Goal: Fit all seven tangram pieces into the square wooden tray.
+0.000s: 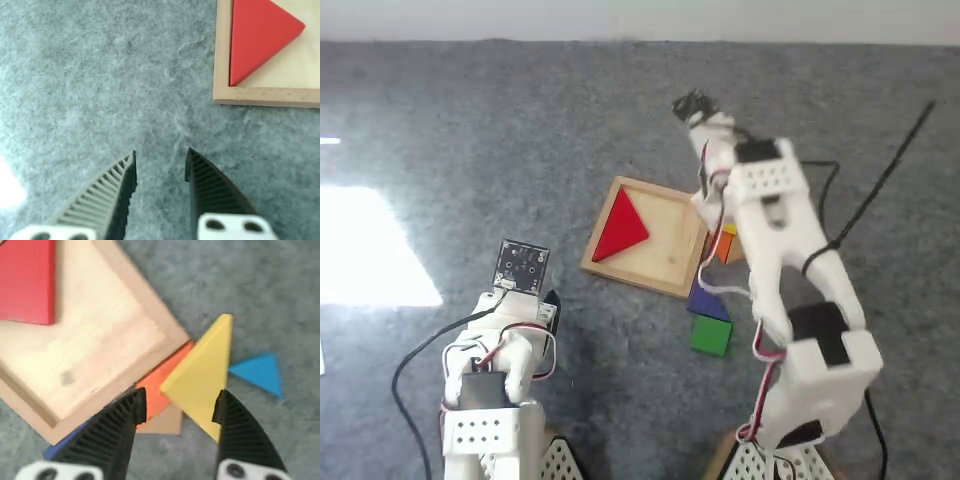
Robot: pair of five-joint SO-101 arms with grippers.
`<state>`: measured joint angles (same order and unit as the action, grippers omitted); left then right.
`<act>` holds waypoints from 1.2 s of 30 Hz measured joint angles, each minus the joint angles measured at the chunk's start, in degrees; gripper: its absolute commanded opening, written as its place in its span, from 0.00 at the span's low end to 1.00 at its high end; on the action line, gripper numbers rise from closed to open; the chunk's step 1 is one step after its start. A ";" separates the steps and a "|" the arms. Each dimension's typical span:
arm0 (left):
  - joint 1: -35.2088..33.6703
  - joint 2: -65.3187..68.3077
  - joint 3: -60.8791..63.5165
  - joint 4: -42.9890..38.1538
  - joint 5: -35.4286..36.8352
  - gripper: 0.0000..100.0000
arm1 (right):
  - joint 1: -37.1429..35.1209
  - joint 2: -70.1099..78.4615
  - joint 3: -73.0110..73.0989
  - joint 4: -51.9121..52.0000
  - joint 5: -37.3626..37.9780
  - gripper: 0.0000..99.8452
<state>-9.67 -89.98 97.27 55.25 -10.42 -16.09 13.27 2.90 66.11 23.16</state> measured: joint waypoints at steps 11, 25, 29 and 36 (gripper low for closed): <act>0.00 0.00 0.00 0.00 0.00 0.15 | -1.23 -2.29 13.54 -9.32 0.09 0.23; 0.00 0.00 0.00 0.00 0.00 0.15 | -2.90 -2.29 16.35 -9.58 0.00 0.37; 0.00 0.00 0.00 0.00 0.00 0.15 | -1.93 -2.29 15.47 -9.85 0.09 0.37; 0.00 0.00 0.00 0.00 0.00 0.15 | -0.18 -2.37 14.59 -10.37 -0.79 0.37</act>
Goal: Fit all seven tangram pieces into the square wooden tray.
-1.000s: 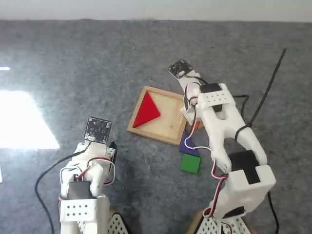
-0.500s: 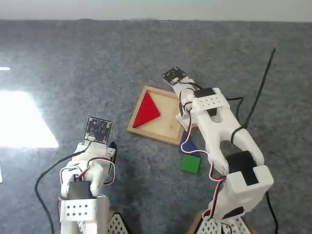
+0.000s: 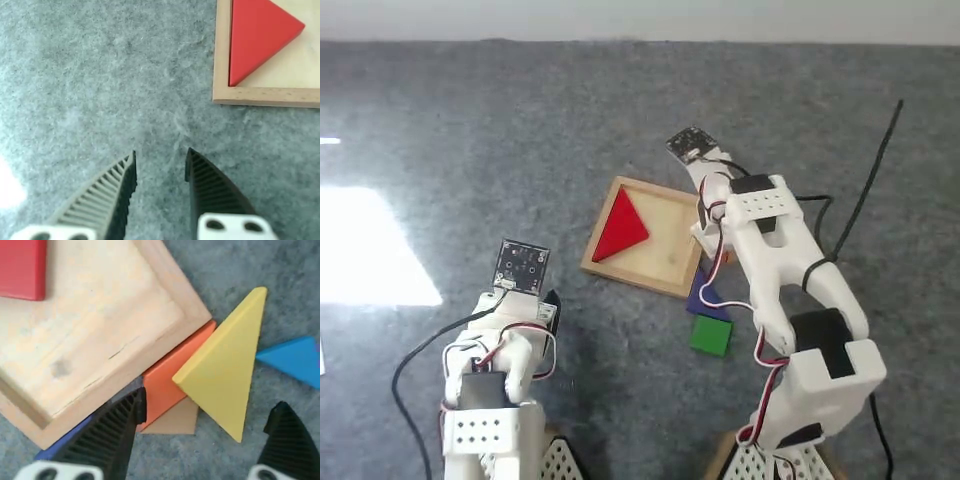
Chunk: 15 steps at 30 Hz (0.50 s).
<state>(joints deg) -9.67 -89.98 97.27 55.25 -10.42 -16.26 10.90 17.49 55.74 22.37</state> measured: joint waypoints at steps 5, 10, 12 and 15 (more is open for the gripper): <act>0.00 0.00 0.00 0.00 0.00 0.15 | 1.93 0.00 -0.53 -2.02 -2.64 0.37; 0.00 0.00 0.00 0.00 0.00 0.15 | 2.02 0.53 -0.62 -3.87 -2.73 0.37; 0.00 0.00 0.00 0.00 0.00 0.15 | 1.76 2.73 -1.67 -4.22 -2.64 0.37; 0.00 0.00 0.00 0.00 0.00 0.15 | 1.41 5.98 -4.22 -4.22 -2.73 0.37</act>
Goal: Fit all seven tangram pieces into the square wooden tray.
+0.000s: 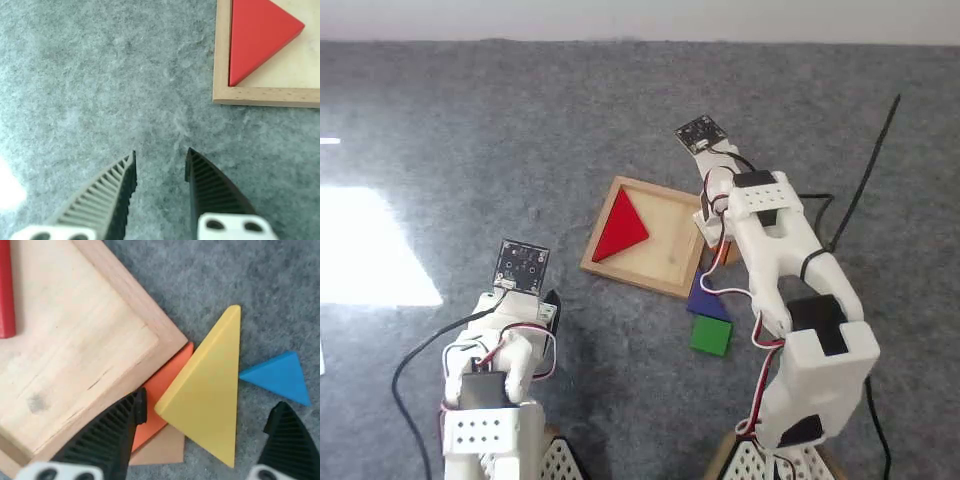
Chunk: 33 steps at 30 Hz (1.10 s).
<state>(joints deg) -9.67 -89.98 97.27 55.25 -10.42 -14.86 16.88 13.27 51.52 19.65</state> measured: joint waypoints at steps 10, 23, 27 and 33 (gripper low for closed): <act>0.00 0.00 0.00 0.00 0.00 0.15 | -0.18 7.38 -8.62 2.46 0.00 0.26; 0.00 0.00 0.00 0.00 0.00 0.15 | 1.32 7.56 -10.20 5.10 -0.18 0.19; 0.00 0.00 0.00 0.00 0.00 0.15 | 3.96 7.74 -11.78 7.47 -0.18 0.17; 0.00 0.00 0.00 0.00 0.00 0.15 | 7.12 8.35 -12.75 7.91 -0.18 0.16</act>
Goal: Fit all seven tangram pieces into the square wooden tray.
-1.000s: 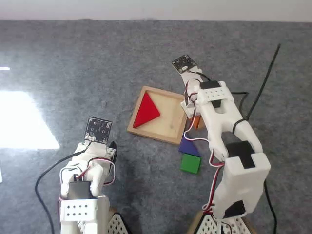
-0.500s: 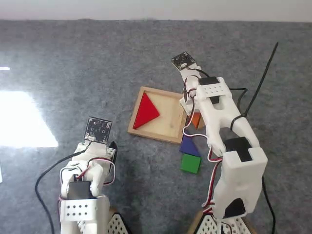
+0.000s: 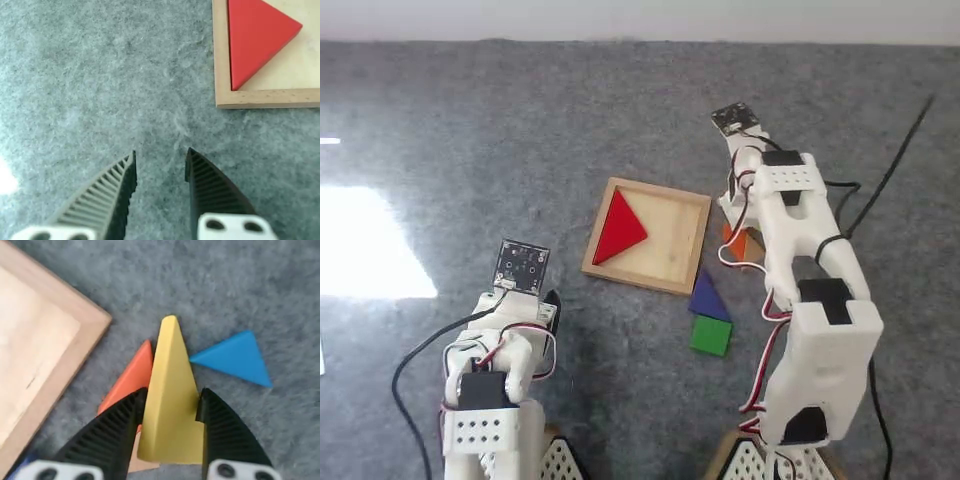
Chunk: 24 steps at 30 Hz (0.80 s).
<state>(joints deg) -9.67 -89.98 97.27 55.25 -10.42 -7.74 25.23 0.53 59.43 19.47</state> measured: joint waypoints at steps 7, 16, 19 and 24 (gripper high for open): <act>0.00 0.00 0.00 0.00 0.00 0.15 | 0.09 0.00 -2.20 0.00 0.09 0.01; 0.00 0.00 0.00 0.00 0.00 0.15 | 0.62 0.62 -7.38 2.46 0.09 0.01; 0.00 0.00 0.00 0.00 0.00 0.15 | 0.62 0.62 -7.74 2.64 0.44 0.01; 0.00 0.00 0.00 0.00 0.00 0.15 | -2.20 0.62 -14.42 7.21 3.43 0.01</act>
<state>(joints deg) -9.67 -89.98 97.27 55.25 -10.42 -9.93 25.85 -13.89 66.64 22.90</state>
